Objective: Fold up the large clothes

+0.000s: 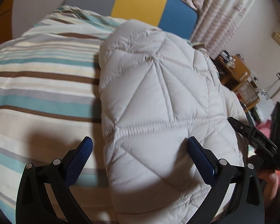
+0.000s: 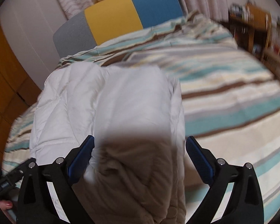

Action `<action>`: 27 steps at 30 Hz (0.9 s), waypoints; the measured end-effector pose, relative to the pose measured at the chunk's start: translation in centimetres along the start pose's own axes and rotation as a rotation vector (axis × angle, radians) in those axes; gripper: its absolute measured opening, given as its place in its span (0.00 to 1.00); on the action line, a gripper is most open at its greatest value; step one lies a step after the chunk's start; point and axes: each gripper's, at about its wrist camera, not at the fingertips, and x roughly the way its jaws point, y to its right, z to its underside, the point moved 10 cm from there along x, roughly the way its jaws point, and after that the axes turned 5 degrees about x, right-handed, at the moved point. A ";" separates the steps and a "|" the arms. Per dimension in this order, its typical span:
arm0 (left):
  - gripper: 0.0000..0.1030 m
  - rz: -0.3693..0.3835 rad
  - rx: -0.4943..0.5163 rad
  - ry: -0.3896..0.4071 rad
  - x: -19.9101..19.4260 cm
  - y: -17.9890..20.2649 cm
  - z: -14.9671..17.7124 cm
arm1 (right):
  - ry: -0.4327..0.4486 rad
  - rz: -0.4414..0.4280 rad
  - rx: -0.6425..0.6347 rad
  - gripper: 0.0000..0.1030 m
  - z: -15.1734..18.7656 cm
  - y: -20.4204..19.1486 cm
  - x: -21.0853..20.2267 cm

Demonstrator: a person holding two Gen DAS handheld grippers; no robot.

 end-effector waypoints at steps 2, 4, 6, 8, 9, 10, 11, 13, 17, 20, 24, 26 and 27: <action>0.97 0.023 0.008 -0.020 0.4 0.3 0.4 | -0.034 -0.034 0.034 0.94 0.6 0.4 0.5; 0.97 0.043 0.002 -0.033 0.8 0.5 0.7 | -0.068 -0.065 0.059 0.94 1.0 0.6 1.0; 0.97 0.072 -0.012 -0.044 1.2 0.6 0.8 | -0.097 -0.095 0.082 0.94 1.2 0.8 1.3; 0.97 0.109 -0.033 -0.066 1.8 0.8 1.1 | -0.130 -0.140 0.120 0.94 1.4 1.0 1.6; 0.97 0.117 -0.042 -0.071 2.0 0.7 1.3 | -0.148 -0.168 0.144 0.93 1.6 1.1 1.9; 0.97 0.133 -0.055 -0.081 2.2 0.8 1.4 | -0.164 -0.196 0.168 0.91 1.7 1.1 2.1; 0.96 0.142 -0.059 -0.088 2.4 1.0 1.5 | -0.183 -0.233 0.199 0.90 1.8 1.2 2.4; 0.89 0.136 -0.027 -0.088 2.3 1.6 1.5 | -0.200 -0.280 0.230 0.83 2.0 1.1 2.3; 0.67 0.106 0.078 -0.059 0.7 3.0 1.0 | -0.188 -0.335 0.225 0.70 2.3 0.5 1.0; 0.54 0.099 0.147 -0.012 -0.9 3.9 0.4 | -0.157 -0.401 0.252 0.67 2.3 0.2 -0.6; 0.52 0.086 0.180 0.068 -3.8 3.7 -0.8 | -0.139 -0.441 0.253 0.67 2.8 -1.3 -1.9; 0.51 0.071 0.175 0.097 -4.9 2.9 -1.2 | -0.134 -0.469 0.240 0.67 3.2 -2.7 -2.2; 0.51 0.062 0.173 0.110 -5.3 2.4 -1.3 | -0.129 -0.489 0.233 0.67 3.3 -3.6 -2.4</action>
